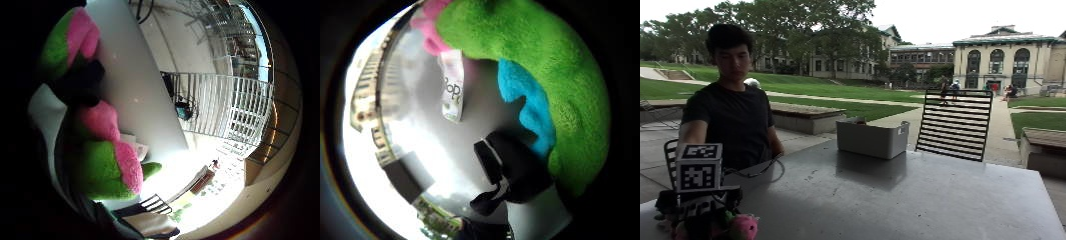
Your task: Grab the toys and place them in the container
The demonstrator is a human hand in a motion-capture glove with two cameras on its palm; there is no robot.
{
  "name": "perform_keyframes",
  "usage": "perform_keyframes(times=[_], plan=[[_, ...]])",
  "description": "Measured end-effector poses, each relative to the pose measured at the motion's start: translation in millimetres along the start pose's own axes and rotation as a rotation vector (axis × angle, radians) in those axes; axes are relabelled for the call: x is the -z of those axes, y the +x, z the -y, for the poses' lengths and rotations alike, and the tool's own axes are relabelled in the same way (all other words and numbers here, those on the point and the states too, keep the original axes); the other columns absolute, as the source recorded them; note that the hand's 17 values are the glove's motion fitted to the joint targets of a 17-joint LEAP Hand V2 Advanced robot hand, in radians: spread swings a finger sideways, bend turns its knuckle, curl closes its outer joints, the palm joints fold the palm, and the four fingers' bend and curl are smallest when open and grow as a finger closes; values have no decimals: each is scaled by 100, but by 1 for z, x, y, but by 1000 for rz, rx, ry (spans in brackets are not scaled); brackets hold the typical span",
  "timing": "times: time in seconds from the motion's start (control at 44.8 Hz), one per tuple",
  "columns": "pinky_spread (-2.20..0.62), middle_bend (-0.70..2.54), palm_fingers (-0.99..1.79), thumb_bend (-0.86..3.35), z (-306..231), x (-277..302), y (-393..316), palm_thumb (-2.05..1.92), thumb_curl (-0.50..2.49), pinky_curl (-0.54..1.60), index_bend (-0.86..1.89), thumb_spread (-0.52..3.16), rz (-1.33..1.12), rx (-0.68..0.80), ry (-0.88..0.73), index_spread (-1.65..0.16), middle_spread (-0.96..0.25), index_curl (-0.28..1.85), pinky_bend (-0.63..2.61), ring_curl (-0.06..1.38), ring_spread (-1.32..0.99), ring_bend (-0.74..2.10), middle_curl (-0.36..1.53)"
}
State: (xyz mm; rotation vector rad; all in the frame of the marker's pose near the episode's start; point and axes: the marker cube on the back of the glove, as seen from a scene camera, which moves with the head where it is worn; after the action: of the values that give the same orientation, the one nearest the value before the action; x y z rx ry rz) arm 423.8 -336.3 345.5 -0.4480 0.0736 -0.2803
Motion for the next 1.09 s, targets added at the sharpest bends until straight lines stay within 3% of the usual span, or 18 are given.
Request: perform_keyframes(times=[0.112,0.223,0.268,0.29,0.313,0.402,0.558,0.67,0.715,1.095], plan=[[-42,29,65,34,0,3,1,68,42,38,9,133,-6,-5,13,-37,-32,24,129,42,-48,90,39],[-46,54,95,36,-2,8,1,79,48,31,12,122,-13,-18,55,-37,-37,22,109,45,-47,99,48],[-46,54,90,35,-3,8,0,78,49,31,10,119,-13,-19,73,-37,-37,21,107,44,-48,97,48],[-47,64,107,38,-4,8,0,85,53,30,15,114,-14,-20,85,-37,-37,23,100,47,-46,103,52],[-48,64,106,38,-5,7,-1,86,54,29,14,112,-16,-23,98,-37,-38,22,97,46,-46,103,52],[-50,87,134,52,-8,6,-2,104,62,26,22,111,-25,-42,121,-36,-35,25,82,49,-41,110,59],[-49,101,144,66,-9,15,-7,109,67,25,43,128,9,-78,79,-34,-30,34,67,53,-35,120,63],[-51,109,143,73,-15,34,-17,107,68,26,56,140,80,-86,36,-31,-28,41,65,55,-33,127,65],[-52,108,129,58,-17,44,-23,93,71,29,60,120,75,-85,26,-31,-28,43,72,55,-34,124,66],[-48,107,103,50,-64,163,-125,67,89,42,47,115,107,-7,117,-36,-35,55,99,62,-37,139,78]])
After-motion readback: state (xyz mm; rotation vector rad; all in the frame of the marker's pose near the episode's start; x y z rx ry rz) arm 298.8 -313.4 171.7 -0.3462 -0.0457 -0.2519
